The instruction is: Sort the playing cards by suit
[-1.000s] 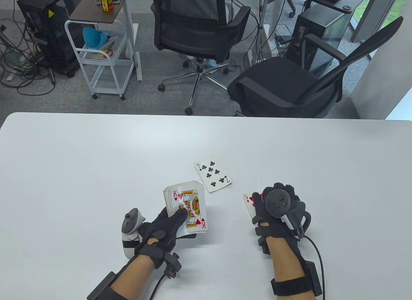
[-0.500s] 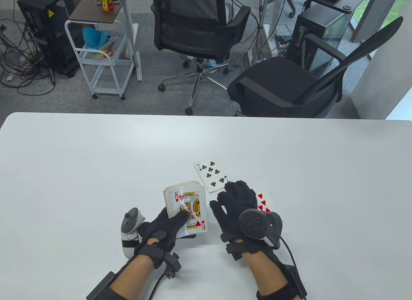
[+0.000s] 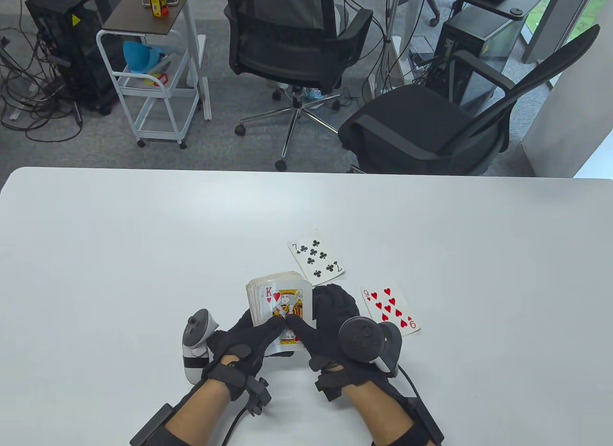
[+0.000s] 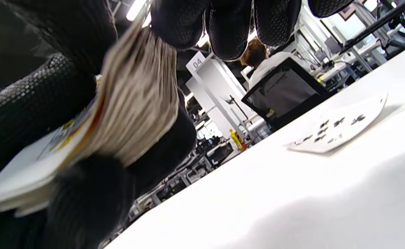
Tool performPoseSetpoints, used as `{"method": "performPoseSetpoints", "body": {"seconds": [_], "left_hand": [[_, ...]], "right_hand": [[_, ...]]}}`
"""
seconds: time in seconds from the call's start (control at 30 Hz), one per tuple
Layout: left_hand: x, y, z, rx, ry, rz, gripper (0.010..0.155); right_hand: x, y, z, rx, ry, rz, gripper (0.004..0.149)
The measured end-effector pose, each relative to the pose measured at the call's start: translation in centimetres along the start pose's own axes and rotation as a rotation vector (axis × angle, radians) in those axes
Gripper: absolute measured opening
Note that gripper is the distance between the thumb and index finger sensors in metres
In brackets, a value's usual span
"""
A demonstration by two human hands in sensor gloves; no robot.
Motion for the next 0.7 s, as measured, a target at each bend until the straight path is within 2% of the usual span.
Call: {"method": "performPoseSetpoints", "body": {"seconds": [0.13, 0.3, 0.53, 0.7], "left_hand": [[-0.3, 0.5, 0.0, 0.004, -0.013, -0.031, 0.066], [-0.2, 0.0, 0.1, 0.007, -0.024, 0.039, 0.072], [-0.2, 0.0, 0.0, 0.002, -0.022, 0.043, 0.068], [-0.6, 0.1, 0.2, 0.01, -0.004, 0.058, 0.066]], "right_hand": [[-0.1, 0.3, 0.1, 0.015, -0.029, -0.021, 0.051], [0.9, 0.3, 0.1, 0.029, -0.125, -0.05, 0.038], [2.4, -0.8, -0.2, -0.01, -0.172, -0.052, 0.039], [5.3, -3.9, -0.9, -0.106, -0.231, -0.062, 0.04]]}}
Point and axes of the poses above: the tracker on the back of each hand, its own y axis roughly to the thumb side, its own z axis roughly from the fingertips to the wrist, x = y × z, the point moved 4 cm from there along -z, roughly from the wrist to the fingertips, and after that the axes turned 5 degrees about -y, right-handed, at the moved point
